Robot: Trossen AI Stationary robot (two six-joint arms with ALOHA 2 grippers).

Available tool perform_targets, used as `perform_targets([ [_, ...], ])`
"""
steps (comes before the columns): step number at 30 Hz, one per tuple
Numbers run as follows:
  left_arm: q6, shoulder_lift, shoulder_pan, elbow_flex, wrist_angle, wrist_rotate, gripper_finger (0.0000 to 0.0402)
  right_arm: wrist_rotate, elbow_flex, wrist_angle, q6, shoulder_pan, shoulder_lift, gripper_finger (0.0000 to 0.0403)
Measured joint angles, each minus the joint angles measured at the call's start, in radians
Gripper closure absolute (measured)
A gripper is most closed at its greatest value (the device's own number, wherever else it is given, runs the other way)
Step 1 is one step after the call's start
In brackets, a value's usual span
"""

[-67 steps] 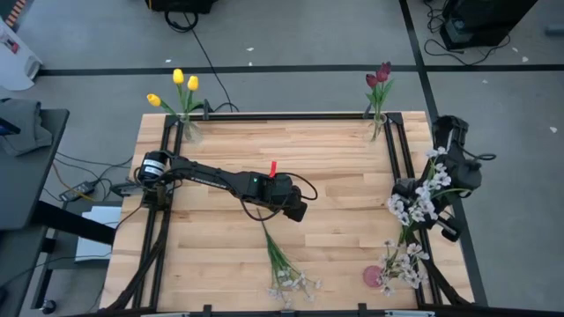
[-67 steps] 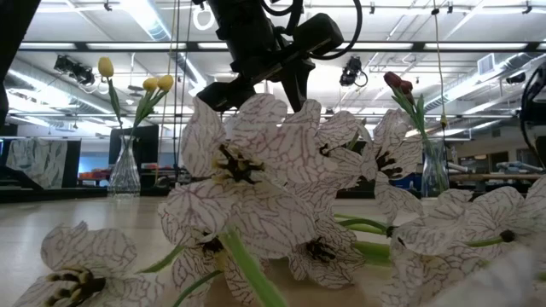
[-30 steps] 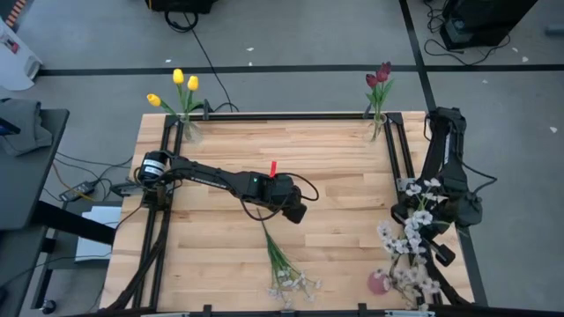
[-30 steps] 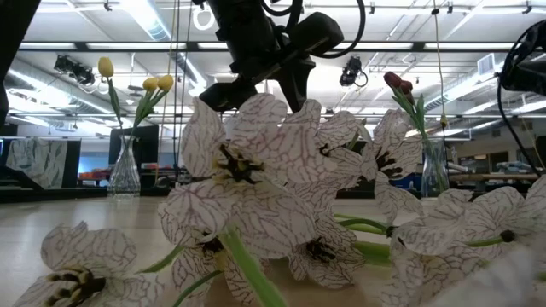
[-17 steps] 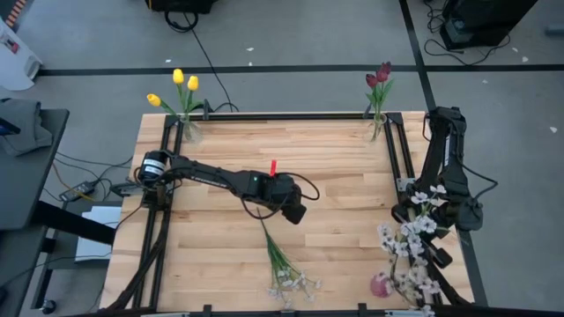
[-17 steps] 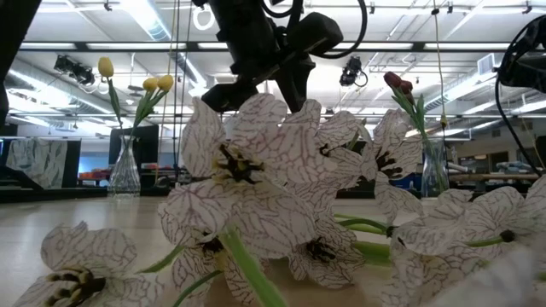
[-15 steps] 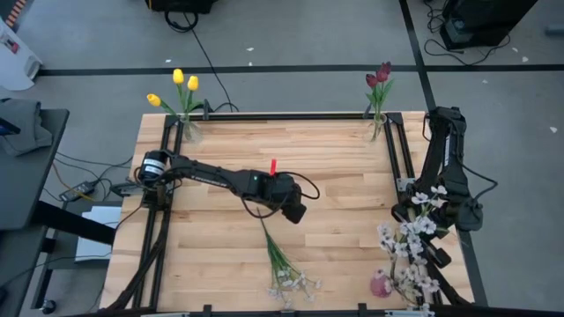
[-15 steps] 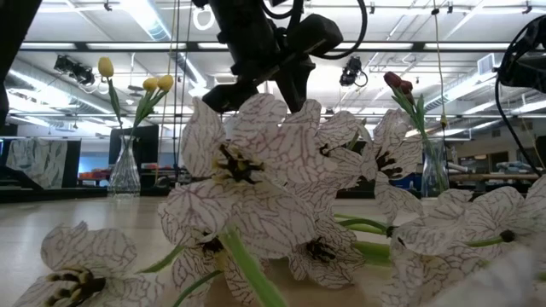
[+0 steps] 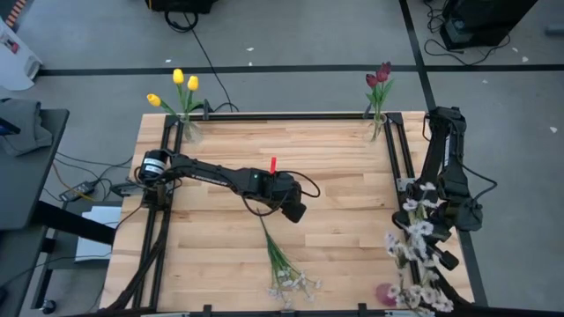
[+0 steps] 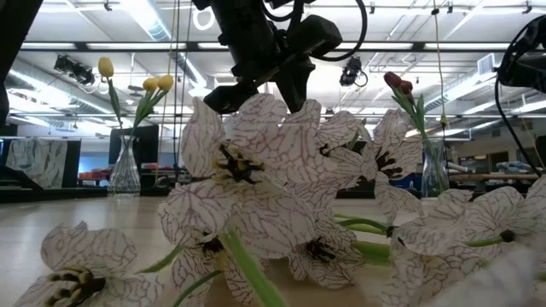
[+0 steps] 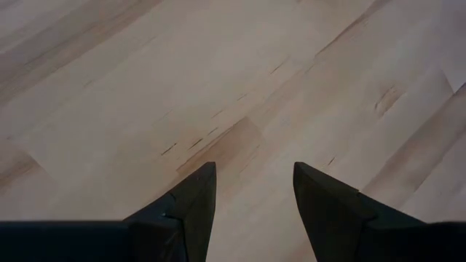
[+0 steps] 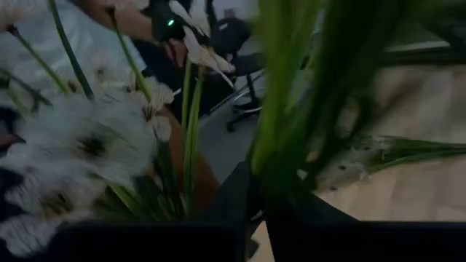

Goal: Sort flowers into vase by color
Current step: Put the top white flowers into the purple vase

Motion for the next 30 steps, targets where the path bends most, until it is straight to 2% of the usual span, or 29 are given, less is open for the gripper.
perform_targets([
  [6, 0.002, 0.0, 0.005, 0.0, 0.0, 0.0, 0.0214, -0.007, 0.0, -0.006, -0.007, 0.0, -0.005, 0.0321],
  [12, 0.003, 0.0, 0.006, 0.0, 0.0, -0.005, 0.0214, -0.002, -0.001, 0.0, -0.033, 0.0, -0.003, 0.0314],
  [24, 0.002, 0.0, 0.02, 0.0, 0.006, -0.013, 0.0214, -0.031, 0.001, 0.03, -0.023, 0.0, 0.02, 0.0381],
  [27, 0.009, 0.0, 0.021, 0.0, 0.077, 0.012, 0.0214, -0.026, 0.001, 0.031, -0.024, 0.011, 0.02, 0.0384],
  [30, 0.093, 0.0, 0.017, 0.0, 0.238, 0.065, 0.0214, -0.013, 0.001, 0.031, -0.025, 0.023, 0.02, 0.0382],
])
